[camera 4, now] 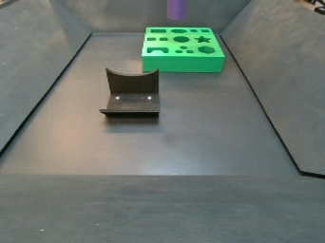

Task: Insert the round object.

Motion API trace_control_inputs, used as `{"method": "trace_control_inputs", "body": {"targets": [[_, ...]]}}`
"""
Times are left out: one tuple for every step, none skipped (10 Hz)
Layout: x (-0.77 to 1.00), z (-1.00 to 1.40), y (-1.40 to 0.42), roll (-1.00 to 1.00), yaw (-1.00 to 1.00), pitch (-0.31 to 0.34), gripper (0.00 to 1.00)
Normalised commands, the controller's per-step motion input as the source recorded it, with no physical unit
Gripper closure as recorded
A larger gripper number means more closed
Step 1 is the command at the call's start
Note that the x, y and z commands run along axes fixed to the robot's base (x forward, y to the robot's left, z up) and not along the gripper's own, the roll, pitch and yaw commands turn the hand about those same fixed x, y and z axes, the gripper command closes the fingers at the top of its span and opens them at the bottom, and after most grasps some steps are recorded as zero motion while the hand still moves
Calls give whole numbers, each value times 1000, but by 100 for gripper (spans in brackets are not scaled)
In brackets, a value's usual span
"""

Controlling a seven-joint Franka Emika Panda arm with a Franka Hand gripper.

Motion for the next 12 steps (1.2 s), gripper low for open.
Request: {"method": "trace_control_inputs", "body": {"targets": [[0, 0, 0, -17, 0, 0, 100], [0, 0, -9, 9, 0, 0, 100], [0, 0, 0, -23, 0, 0, 100], [-283, -257, -86, -91, 83, -160, 100], [-1000, -826, -183, -31, 0, -283, 100], [-946, -643, -20, -194, 0, -100, 100], [-411, -363, -123, -117, 126, -100, 100], [-160, -91, -37, -83, 137, -77, 100], [-243, -17, -263, 117, 240, -166, 100], [-237, -83, -286, 186, 200, -189, 100], [-300, -294, -189, 380, 106, -266, 100], [-166, -366, -174, 371, 100, -220, 100]]}}
